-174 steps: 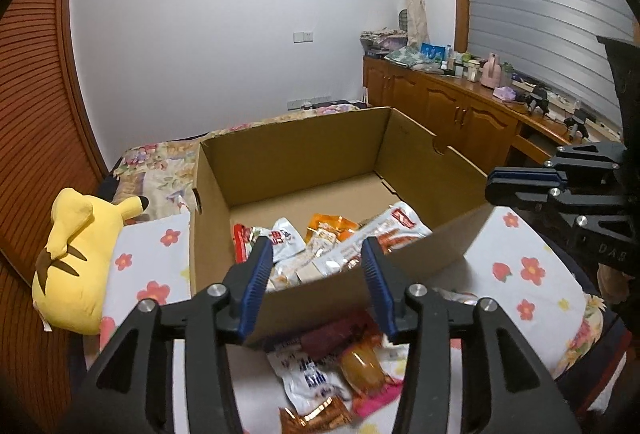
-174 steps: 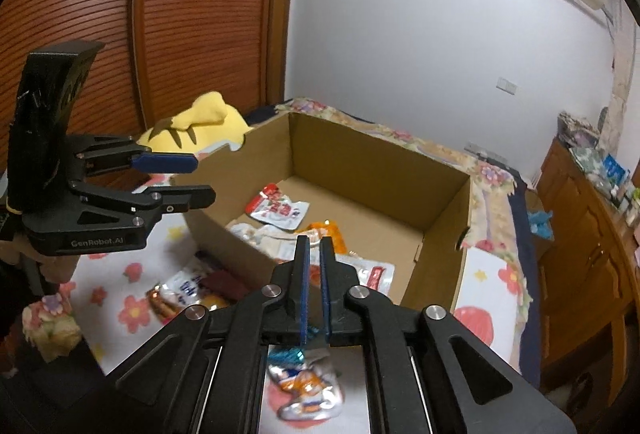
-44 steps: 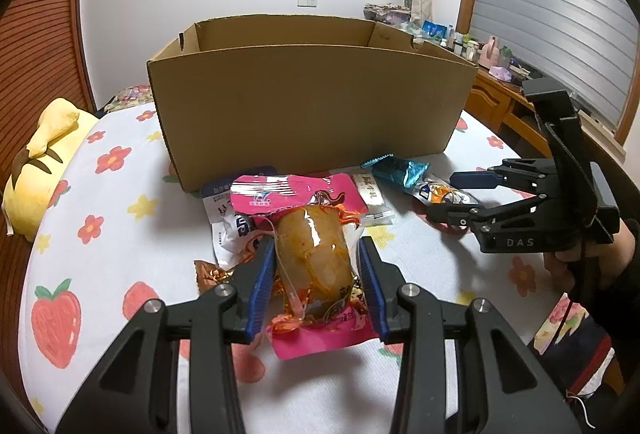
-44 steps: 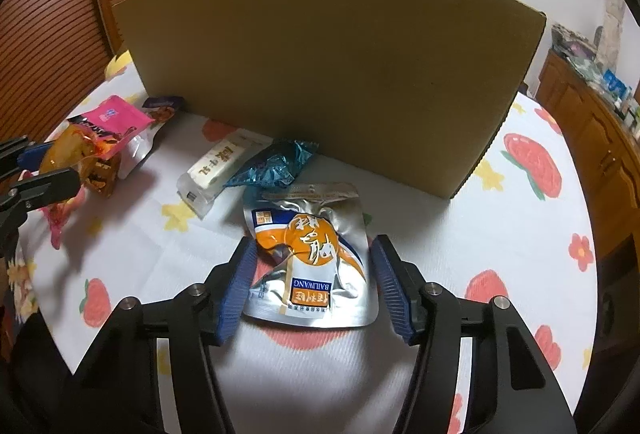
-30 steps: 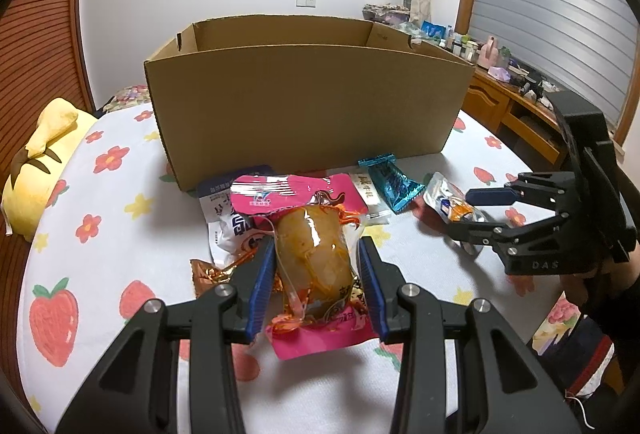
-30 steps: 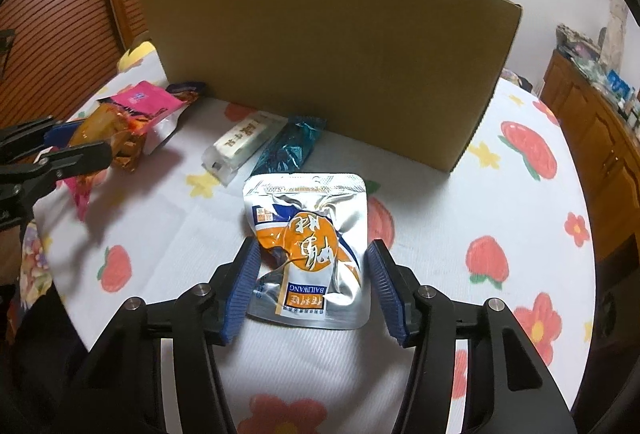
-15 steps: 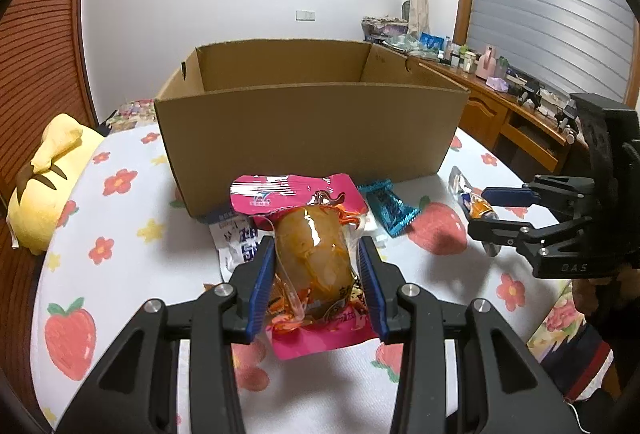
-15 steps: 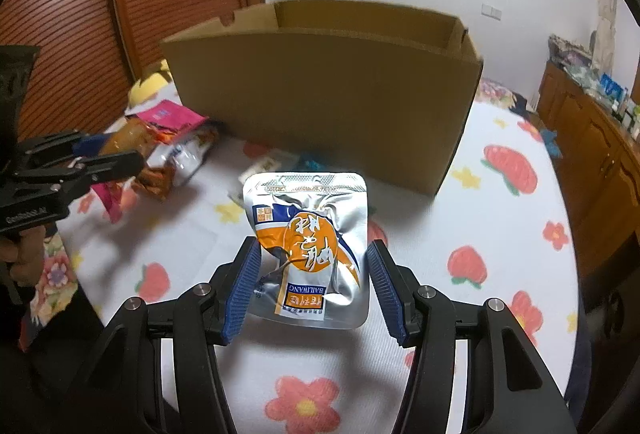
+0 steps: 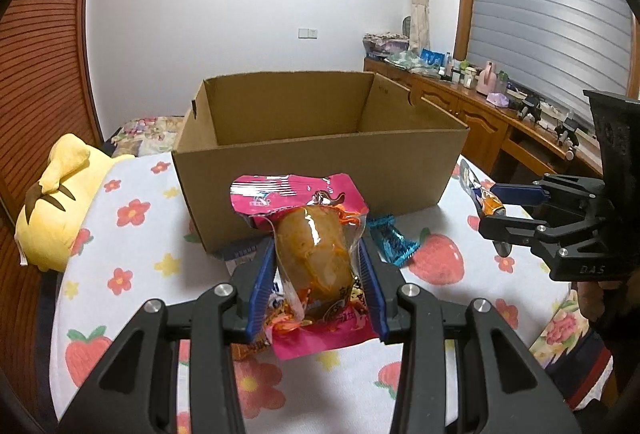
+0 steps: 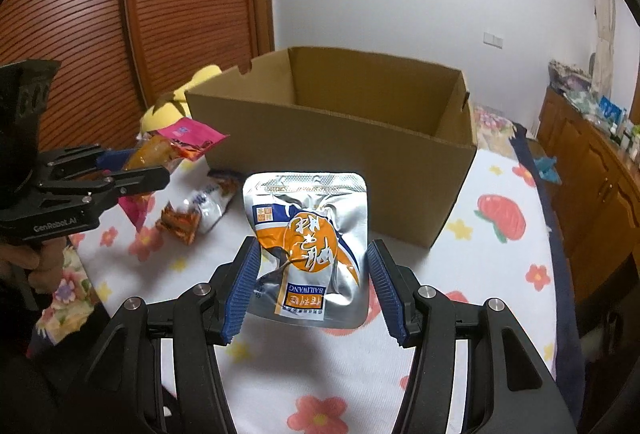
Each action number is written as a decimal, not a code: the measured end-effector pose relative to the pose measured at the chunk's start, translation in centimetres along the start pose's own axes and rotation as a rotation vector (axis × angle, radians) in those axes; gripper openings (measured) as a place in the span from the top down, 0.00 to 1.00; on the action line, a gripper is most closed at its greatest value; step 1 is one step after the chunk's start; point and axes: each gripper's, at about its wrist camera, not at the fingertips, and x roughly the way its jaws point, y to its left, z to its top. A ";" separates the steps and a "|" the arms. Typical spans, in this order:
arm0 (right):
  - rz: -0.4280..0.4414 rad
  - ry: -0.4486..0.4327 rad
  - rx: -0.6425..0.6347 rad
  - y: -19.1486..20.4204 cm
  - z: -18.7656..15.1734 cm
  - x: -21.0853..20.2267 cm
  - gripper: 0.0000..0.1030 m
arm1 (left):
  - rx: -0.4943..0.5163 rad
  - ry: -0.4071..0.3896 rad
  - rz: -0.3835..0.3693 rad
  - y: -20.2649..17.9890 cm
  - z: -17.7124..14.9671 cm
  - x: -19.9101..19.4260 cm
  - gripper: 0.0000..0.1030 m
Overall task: Organize snacks
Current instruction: 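Carry the pink pastry and silver pouch over the box with both tools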
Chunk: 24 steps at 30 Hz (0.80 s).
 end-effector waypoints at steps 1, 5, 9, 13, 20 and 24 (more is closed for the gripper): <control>0.000 -0.005 0.000 0.0 0.2 -0.1 0.45 | 0.001 -0.004 0.001 0.0 0.2 -0.1 0.61; -0.003 -0.028 -0.003 0.1 0.8 -0.8 0.45 | 0.009 -0.018 0.005 -0.1 1.0 -0.4 0.61; -0.005 -0.045 -0.005 0.0 1.6 -1.2 0.45 | 0.020 -0.030 0.010 -0.2 1.8 -0.5 0.61; -0.005 -0.063 -0.003 -0.3 2.5 -1.4 0.45 | 0.024 -0.041 0.008 -0.2 2.5 -0.7 0.61; -0.008 -0.094 0.002 -0.9 4.6 -1.2 0.45 | 0.042 -0.062 0.005 -0.1 4.3 -0.8 0.61; -0.008 -0.123 0.004 -1.3 6.0 -1.0 0.45 | 0.045 -0.079 -0.001 0.4 5.6 -0.9 0.61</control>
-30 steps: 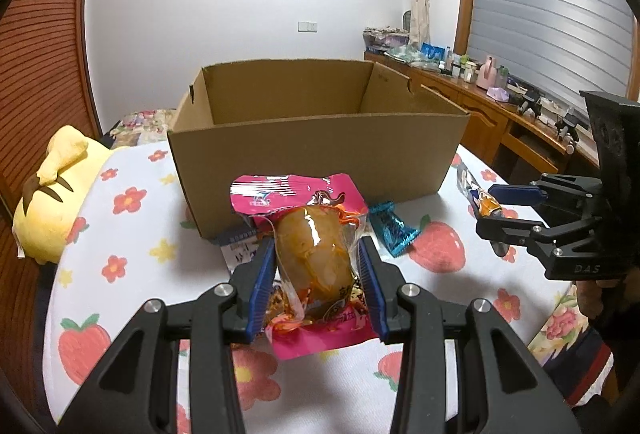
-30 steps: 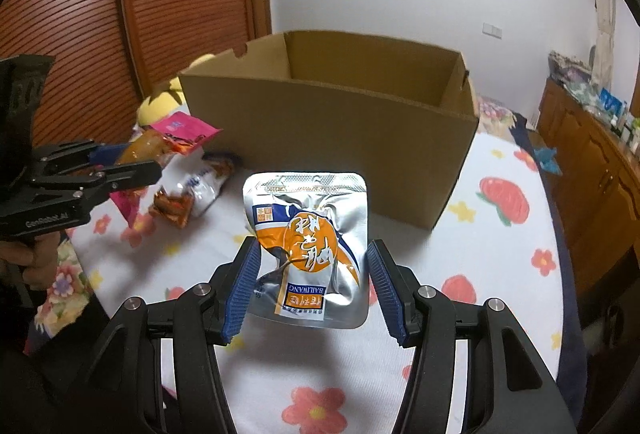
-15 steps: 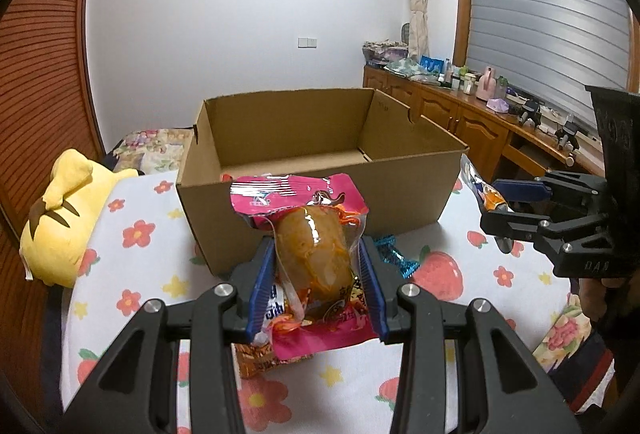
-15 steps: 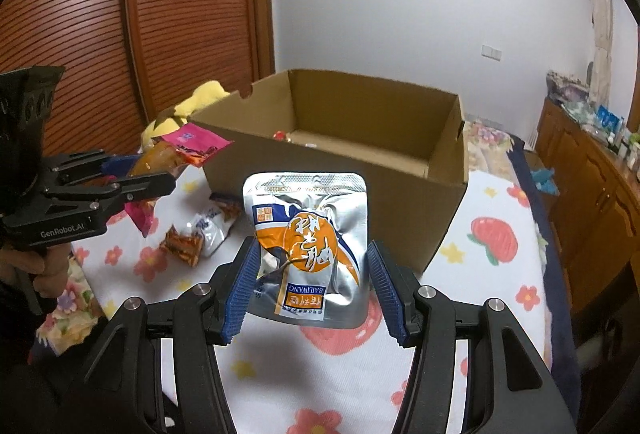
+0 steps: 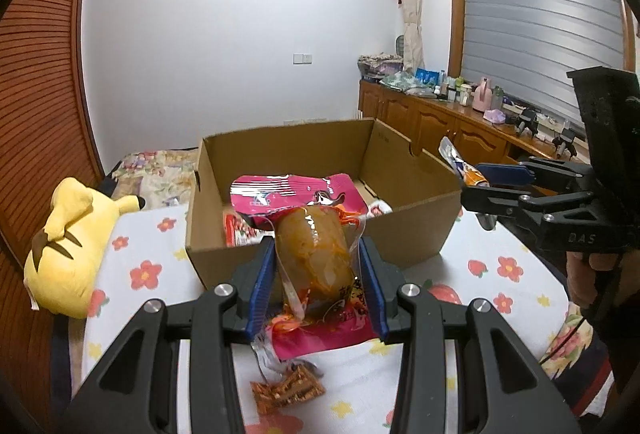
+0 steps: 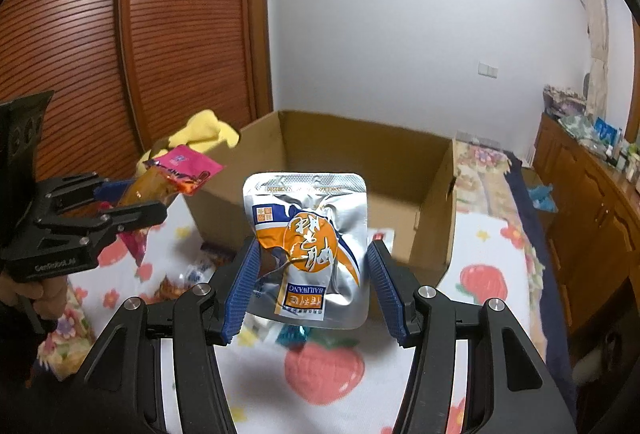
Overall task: Organize snacks
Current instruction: 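Carry the pink pastry and silver pouch over the box with both tools, then open both tools to drop the pastry and silver pouch into the box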
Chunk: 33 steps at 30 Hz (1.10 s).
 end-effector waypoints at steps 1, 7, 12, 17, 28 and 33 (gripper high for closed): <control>0.001 -0.004 0.002 -0.1 0.2 0.1 0.45 | 0.001 -0.003 0.001 0.2 0.4 0.1 0.61; 0.001 -0.021 -0.004 -0.8 1.7 1.8 0.45 | 0.002 0.000 0.009 1.2 2.3 1.9 0.61; 0.002 -0.021 0.011 -2.1 2.2 3.2 0.45 | 0.013 0.010 0.015 1.5 3.7 4.0 0.61; 0.001 -0.014 0.025 -3.5 2.2 4.3 0.45 | 0.006 0.025 0.015 1.9 4.4 6.2 0.61; -0.007 0.018 0.039 -5.6 3.0 6.6 0.45 | 0.005 0.073 0.014 2.2 4.5 10.2 0.61; -0.004 0.048 0.035 -5.6 3.0 7.9 0.45 | 0.011 0.085 0.016 2.1 4.5 10.9 0.61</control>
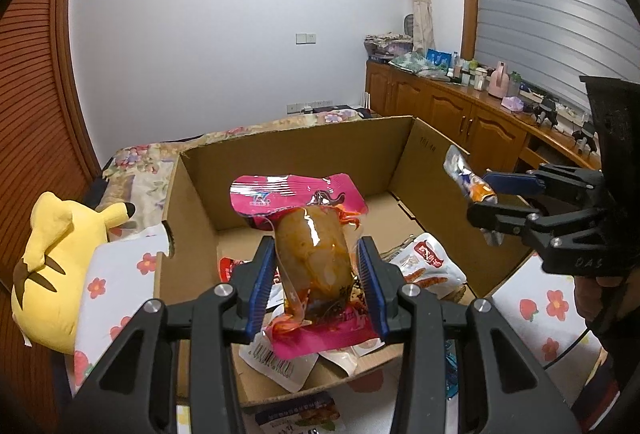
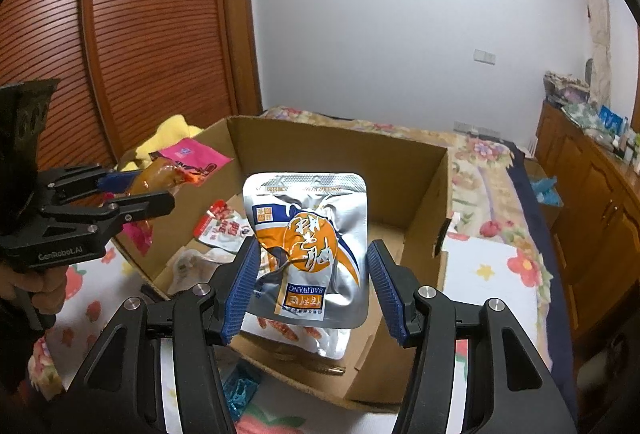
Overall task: Organize snacks
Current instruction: 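Open both tools to drop the pastry and silver pouch into the box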
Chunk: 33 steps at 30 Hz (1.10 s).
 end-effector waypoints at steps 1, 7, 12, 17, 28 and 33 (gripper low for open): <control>-0.002 0.008 -0.002 0.0 0.0 0.4 0.45 | 0.002 0.002 0.002 -0.1 0.0 0.1 0.61; -0.012 0.068 0.013 -0.3 0.3 2.5 0.45 | 0.009 0.011 0.002 -0.3 0.3 0.8 0.60; -0.019 0.085 0.011 -0.1 0.4 3.0 0.44 | 0.014 0.018 0.005 -0.2 0.3 1.0 0.60; -0.050 0.085 0.022 -0.3 0.4 3.0 0.34 | 0.019 0.023 0.006 -0.3 0.4 1.2 0.60; -0.050 0.053 0.044 -0.5 0.0 1.8 0.24 | 0.025 0.046 0.009 -0.6 0.3 2.0 0.59; -0.059 0.045 0.038 -0.1 -0.3 1.4 0.22 | 0.022 0.050 0.006 -0.6 0.4 2.2 0.57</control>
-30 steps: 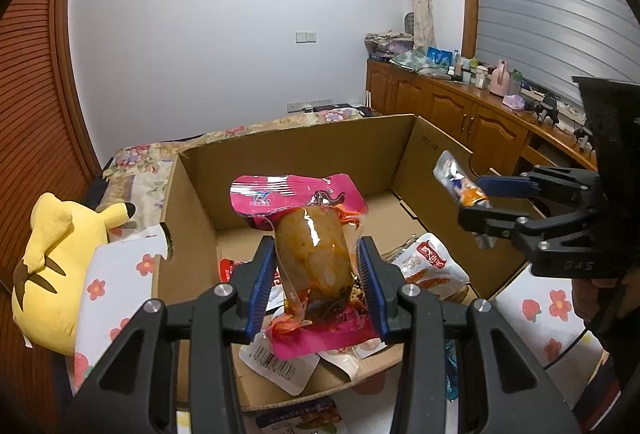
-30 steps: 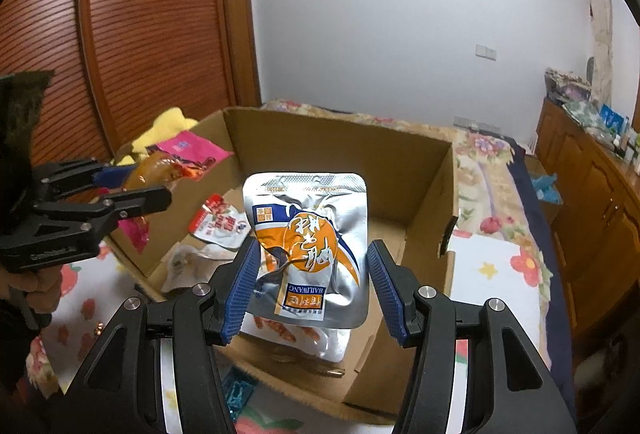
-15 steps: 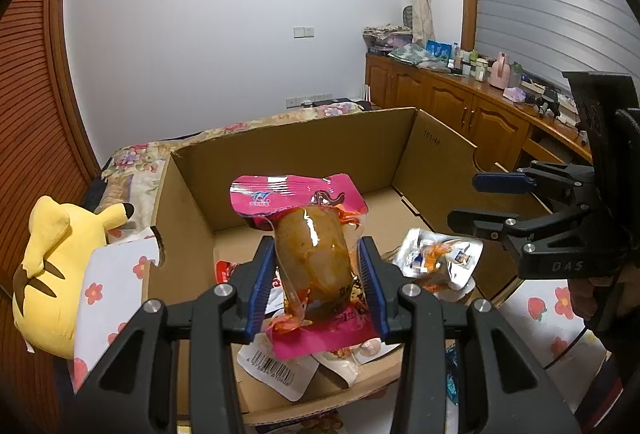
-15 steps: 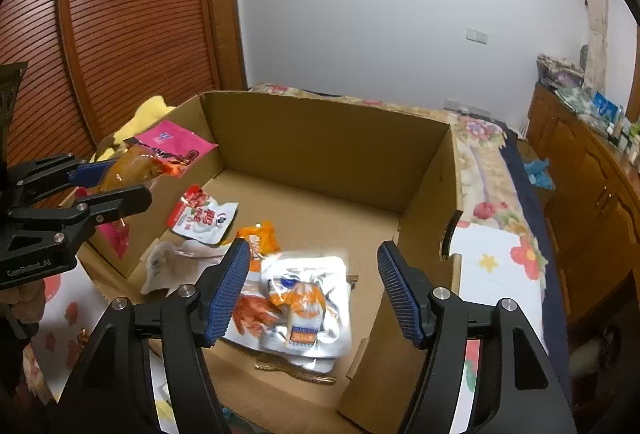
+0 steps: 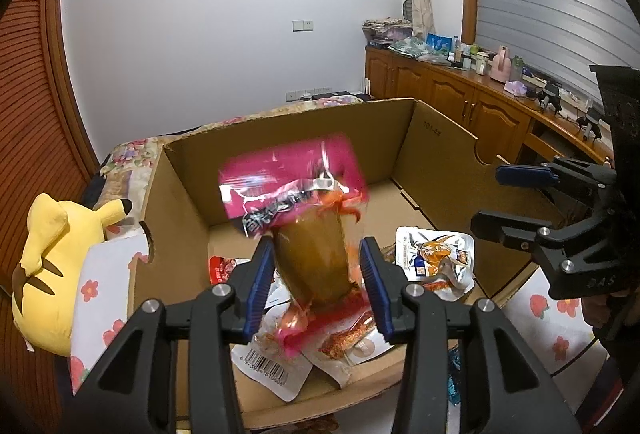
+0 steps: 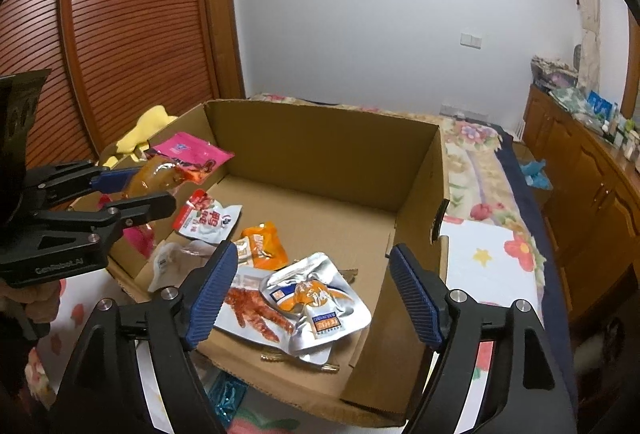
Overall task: Organize snacks
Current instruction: 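Open both tools to drop the pastry and silver pouch into the box, then withdraw both tools from the box toward the remaining snacks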
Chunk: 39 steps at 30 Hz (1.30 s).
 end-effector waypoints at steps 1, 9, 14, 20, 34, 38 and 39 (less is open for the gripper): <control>-0.002 -0.002 0.001 0.0 0.0 -0.1 0.21 | -0.001 0.000 -0.001 0.0 0.0 0.0 0.57; -0.003 -0.023 -0.005 0.5 -0.1 -0.8 0.20 | 0.004 -0.020 0.004 -0.3 -0.2 -0.7 0.55; -0.002 -0.035 -0.012 0.9 -0.3 -1.7 0.19 | 0.001 -0.034 -0.001 -0.5 -0.4 -1.8 0.50; 0.002 -0.055 -0.018 1.7 -0.7 -3.3 0.18 | 0.007 -0.050 -0.006 -0.9 -1.2 -3.9 0.45; 0.004 -0.073 -0.013 5.7 -3.8 -7.9 0.17 | -0.003 -0.052 -0.016 -1.1 -6.4 -9.2 0.42; 0.003 -0.057 -0.005 6.5 -5.2 -8.2 0.17 | -0.014 -0.029 -0.016 -0.8 -8.3 -9.4 0.42; 0.002 -0.053 -0.003 6.6 -5.5 -8.1 0.18 | -0.014 -0.023 -0.016 -0.7 -8.6 -9.3 0.42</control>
